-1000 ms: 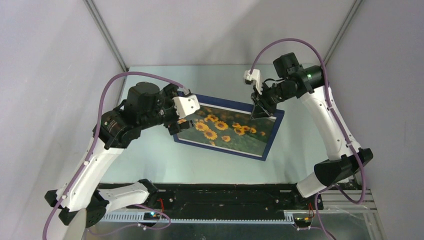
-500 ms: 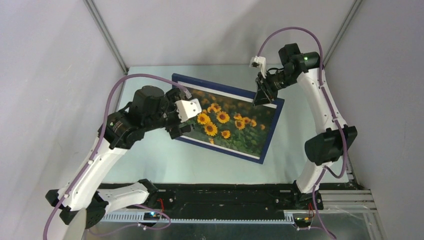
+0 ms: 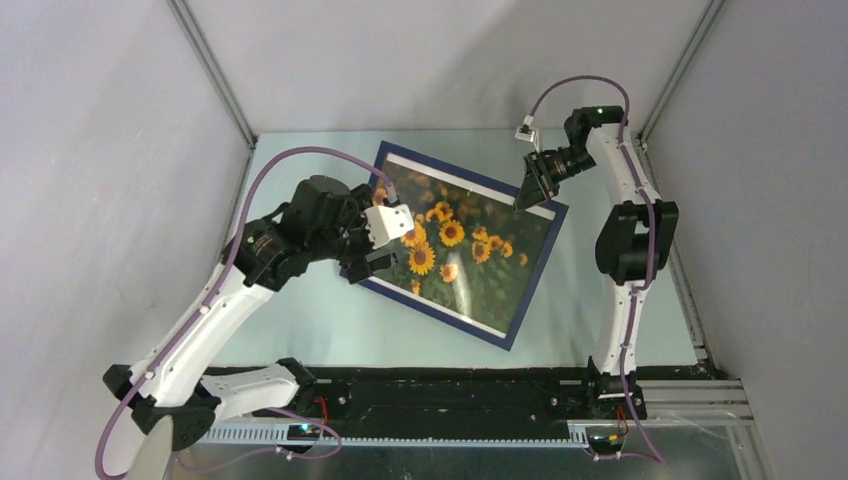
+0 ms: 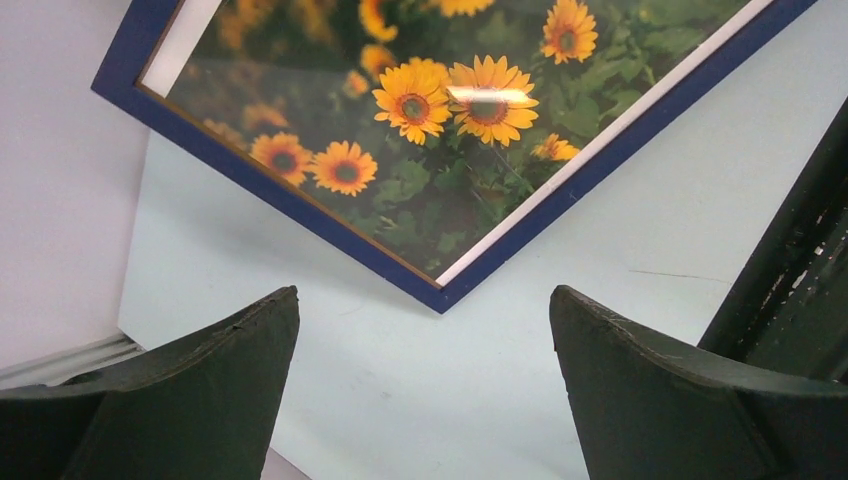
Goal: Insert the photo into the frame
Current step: Turn over the photo frame at the center of the board.
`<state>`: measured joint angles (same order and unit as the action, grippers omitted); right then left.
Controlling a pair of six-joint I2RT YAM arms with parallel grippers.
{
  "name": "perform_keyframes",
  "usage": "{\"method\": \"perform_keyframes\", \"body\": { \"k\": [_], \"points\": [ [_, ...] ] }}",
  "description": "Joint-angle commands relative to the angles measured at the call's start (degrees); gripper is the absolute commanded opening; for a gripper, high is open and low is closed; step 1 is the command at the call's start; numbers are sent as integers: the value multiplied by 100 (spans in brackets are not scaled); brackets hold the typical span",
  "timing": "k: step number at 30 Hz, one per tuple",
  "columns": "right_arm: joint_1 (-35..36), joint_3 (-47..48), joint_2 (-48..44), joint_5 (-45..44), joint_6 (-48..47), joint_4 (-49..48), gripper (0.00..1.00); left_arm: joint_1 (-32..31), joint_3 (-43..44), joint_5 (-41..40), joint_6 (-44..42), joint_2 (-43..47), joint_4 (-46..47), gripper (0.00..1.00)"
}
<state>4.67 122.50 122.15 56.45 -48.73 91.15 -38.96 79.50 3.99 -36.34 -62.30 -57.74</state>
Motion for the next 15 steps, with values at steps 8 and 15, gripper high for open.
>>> {"method": "perform_keyframes", "body": {
  "k": [8,15],
  "points": [
    [-386,562,1437,-274,-567,-18,11,30,-81,35,150,-435,252,100],
    [-418,591,1766,-583,-367,-253,23,31,19,106,143,-720,280,100]
  ]
}}
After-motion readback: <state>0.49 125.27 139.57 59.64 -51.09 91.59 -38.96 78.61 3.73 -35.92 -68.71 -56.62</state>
